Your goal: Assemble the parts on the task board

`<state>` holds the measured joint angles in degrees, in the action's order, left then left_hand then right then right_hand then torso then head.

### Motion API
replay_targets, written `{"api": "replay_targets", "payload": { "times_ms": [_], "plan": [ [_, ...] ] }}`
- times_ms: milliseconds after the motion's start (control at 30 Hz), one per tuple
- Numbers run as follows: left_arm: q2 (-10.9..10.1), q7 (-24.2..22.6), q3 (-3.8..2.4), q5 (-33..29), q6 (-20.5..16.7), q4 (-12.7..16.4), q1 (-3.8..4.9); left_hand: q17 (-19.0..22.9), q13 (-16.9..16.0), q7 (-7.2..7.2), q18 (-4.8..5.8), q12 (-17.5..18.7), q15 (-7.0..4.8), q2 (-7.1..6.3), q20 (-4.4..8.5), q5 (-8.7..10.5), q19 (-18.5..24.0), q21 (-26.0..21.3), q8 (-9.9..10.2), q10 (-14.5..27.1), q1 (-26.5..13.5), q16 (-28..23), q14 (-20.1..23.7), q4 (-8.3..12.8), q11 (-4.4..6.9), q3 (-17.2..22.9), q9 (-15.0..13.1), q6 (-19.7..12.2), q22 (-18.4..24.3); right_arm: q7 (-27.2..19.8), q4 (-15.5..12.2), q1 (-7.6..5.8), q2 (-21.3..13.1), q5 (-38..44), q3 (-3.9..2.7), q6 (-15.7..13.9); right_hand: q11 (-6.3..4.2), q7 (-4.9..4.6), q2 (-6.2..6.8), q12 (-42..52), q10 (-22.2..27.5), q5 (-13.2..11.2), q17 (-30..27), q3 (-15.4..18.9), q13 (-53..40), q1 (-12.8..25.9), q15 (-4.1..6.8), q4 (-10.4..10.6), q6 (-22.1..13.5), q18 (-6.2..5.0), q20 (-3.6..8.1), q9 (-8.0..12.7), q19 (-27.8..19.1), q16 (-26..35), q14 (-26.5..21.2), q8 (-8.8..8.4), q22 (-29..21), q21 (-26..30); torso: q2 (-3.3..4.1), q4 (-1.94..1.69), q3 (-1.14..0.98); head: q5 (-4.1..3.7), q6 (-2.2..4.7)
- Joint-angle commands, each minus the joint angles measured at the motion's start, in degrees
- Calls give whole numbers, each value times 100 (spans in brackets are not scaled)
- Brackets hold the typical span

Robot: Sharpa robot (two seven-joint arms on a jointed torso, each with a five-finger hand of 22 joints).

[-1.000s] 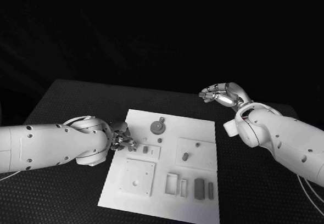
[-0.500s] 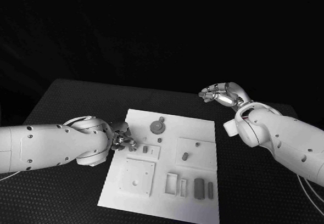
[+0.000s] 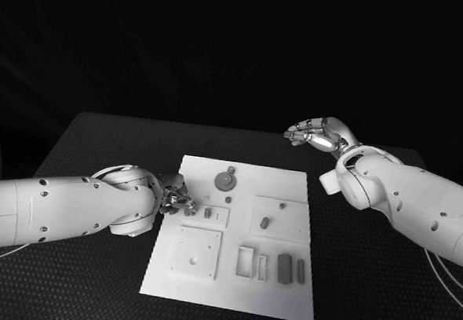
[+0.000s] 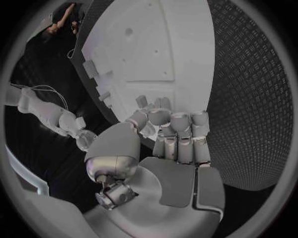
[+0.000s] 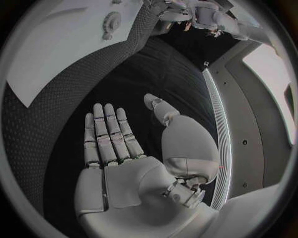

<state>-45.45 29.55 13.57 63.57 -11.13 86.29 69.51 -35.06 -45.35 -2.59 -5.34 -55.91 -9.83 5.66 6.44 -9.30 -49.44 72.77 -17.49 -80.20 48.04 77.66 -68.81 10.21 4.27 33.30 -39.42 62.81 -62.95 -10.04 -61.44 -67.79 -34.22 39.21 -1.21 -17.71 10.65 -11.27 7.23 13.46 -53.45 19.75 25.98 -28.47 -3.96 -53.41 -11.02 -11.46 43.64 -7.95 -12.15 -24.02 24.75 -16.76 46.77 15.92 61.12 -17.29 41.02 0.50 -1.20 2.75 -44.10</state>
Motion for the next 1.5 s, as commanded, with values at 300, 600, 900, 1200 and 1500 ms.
{"api": "replay_targets", "payload": {
  "times_ms": [300, 600, 900, 1200, 1500],
  "plan": [
    [22, 25, 17, 37, 246, 16, -26, 5, 1, 93, -3, -37, -49, 48, 860, -48, -7, 30, -31, -6, 9, 25, -9, 10, 50, 25, -5, 131, 11, -41, -1, 5, -2, 7, -3, 68, 1, -120, -13, -40, -32, 39, -11, 17, 5, -45, 3, 4, -54, 92, 12, 7, -34, 18, -54, 33, 13, 29, 0, 2, -4, 3, -13],
    [24, 60, 17, 37, 283, 7, -26, 6, 1, 96, -3, -40, -51, 49, 861, -64, -3, 36, -40, -5, 15, 27, -8, 23, 54, 30, -11, 143, 15, -40, 0, 6, 0, 7, -3, 77, 0, -120, -11, -43, -31, 41, -12, 18, 5, -45, 2, 4, -55, 93, 12, 8, -36, 19, -57, 33, 17, 31, 1, 4, -1, 3, -22],
    [67, 64, 17, 112, 296, -48, -29, 8, 2, 97, -3, -40, -51, 46, 861, -69, -1, 40, -41, -4, 12, 28, -7, 27, 54, 28, -12, 143, 18, -39, 1, 6, 2, 7, -3, 77, -1, -121, -13, -47, -31, 44, -15, 19, 5, -44, 1, 5, -56, 95, 13, 10, -38, 19, -60, 34, 24, 35, 3, 4, 0, 5, -18],
    [67, 26, 17, 124, 131, -46, -48, 9, 2, 95, -2, -41, -51, 50, 861, -68, 0, 43, -40, -2, 2, 27, -6, 21, 53, 25, -13, 141, 22, -39, 9, 7, 3, 7, -3, 76, -1, -121, -14, -50, -32, 45, -17, 19, 5, -44, 1, 7, -57, 97, 14, 11, -39, 19, -61, 35, 30, 38, 0, 2, 0, -2, -23],
    [34, -19, 17, 124, -98, -16, -57, 10, 2, 100, -4, -46, -54, 51, 864, -86, 0, 54, -46, -3, 10, 34, -11, 36, 57, 32, -17, 149, 29, -38, 8, 7, 2, 7, -3, 79, -1, -121, -15, -53, -33, 47, -19, 21, 5, -42, 1, 9, -57, 99, 14, 13, -40, 19, -63, 36, 36, 41, 0, 0, 0, -4, -28]
  ]
}}
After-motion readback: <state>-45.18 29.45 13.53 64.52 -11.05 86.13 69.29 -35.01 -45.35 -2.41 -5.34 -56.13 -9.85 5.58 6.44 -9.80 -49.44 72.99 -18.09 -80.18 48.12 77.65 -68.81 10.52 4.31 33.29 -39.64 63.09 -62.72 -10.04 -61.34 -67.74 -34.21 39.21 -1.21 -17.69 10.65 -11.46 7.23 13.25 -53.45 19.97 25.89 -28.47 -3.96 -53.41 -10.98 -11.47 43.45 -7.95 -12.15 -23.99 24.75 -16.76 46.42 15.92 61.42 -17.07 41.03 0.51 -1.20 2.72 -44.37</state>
